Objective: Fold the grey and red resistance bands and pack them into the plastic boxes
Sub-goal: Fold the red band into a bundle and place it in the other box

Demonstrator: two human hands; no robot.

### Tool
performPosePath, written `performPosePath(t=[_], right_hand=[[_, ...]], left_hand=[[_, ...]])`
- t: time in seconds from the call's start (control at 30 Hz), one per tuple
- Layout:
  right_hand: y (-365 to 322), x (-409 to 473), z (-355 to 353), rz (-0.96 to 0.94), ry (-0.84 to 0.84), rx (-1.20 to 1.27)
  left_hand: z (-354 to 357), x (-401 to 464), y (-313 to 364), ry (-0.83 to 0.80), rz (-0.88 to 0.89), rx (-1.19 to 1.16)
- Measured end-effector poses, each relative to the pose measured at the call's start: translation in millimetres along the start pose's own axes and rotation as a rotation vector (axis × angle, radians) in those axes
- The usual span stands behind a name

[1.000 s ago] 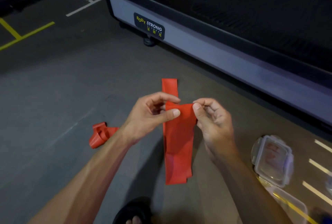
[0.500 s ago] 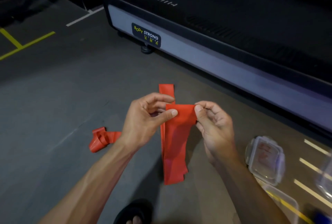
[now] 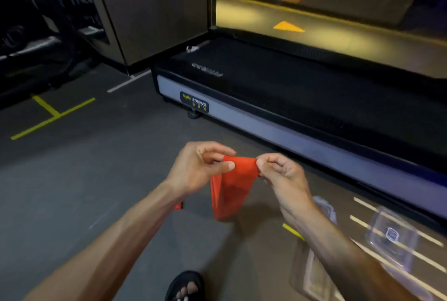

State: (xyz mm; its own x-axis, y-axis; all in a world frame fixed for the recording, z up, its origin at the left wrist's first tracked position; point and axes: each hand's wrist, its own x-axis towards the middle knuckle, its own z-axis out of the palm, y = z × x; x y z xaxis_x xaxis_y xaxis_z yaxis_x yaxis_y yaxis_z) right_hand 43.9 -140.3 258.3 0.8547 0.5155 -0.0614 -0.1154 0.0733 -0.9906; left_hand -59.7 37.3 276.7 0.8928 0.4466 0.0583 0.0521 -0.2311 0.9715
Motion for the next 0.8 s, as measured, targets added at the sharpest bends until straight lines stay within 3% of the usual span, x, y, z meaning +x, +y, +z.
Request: performPosePath(t=[0.2, 0.43, 0.67, 0.8], right_hand=[[-48.8, -34.1, 3.4, 0.082, 0.037, -0.097], [-71.8, -61.6, 10.3, 0.114, 0.143, -0.181], [-77.2, -91.4, 17.3, -0.046, 0.154, -0.243], [-83.3, -88.9, 16.8, -0.074, 0.132, -0.238]], left_hand=[[-15.2, -18.8, 59.3, -0.087, -0.051, 0.161], [-10.9, -52.4, 86.3, -0.089, -0.154, 0.157], [-14.2, -67.0, 86.5, -0.006, -0.019, 0.305], [-21.1, -68.8, 87.5, -0.068, -0.005, 0.242]])
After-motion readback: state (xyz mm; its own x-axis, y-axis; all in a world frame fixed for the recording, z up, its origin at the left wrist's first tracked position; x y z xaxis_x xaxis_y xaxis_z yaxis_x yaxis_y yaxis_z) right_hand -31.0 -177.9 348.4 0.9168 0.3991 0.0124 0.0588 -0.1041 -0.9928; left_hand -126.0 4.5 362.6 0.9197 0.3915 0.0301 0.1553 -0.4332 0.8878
